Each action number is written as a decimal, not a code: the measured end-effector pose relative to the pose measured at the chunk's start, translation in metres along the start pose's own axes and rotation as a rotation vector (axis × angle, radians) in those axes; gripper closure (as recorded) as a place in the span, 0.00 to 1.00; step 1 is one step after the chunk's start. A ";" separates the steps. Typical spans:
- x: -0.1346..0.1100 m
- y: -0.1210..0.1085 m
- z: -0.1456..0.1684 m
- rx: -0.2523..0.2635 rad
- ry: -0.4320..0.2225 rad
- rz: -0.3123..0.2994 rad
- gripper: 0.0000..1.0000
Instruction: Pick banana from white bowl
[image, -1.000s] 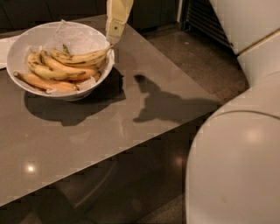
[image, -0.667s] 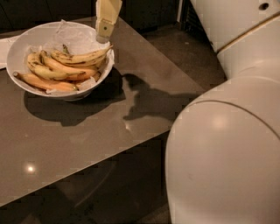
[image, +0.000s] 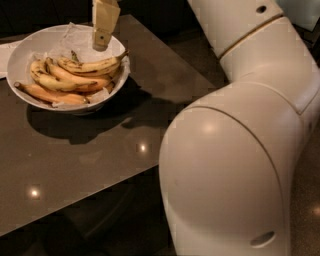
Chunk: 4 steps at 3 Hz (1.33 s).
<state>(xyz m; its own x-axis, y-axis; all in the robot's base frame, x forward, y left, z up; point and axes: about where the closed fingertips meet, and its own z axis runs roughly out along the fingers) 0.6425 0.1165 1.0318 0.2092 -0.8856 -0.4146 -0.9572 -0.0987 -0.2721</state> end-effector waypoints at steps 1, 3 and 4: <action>-0.006 0.000 0.017 -0.026 0.014 0.002 0.23; -0.011 0.005 0.056 -0.083 0.077 -0.003 0.27; -0.010 0.007 0.073 -0.106 0.111 -0.003 0.27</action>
Offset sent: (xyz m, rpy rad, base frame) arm -0.0156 0.0173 -0.0459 -0.1688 0.1337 0.0344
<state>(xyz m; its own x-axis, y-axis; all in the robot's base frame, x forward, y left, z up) 0.6486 0.1576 0.9707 0.1941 -0.9293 -0.3142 -0.9736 -0.1433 -0.1776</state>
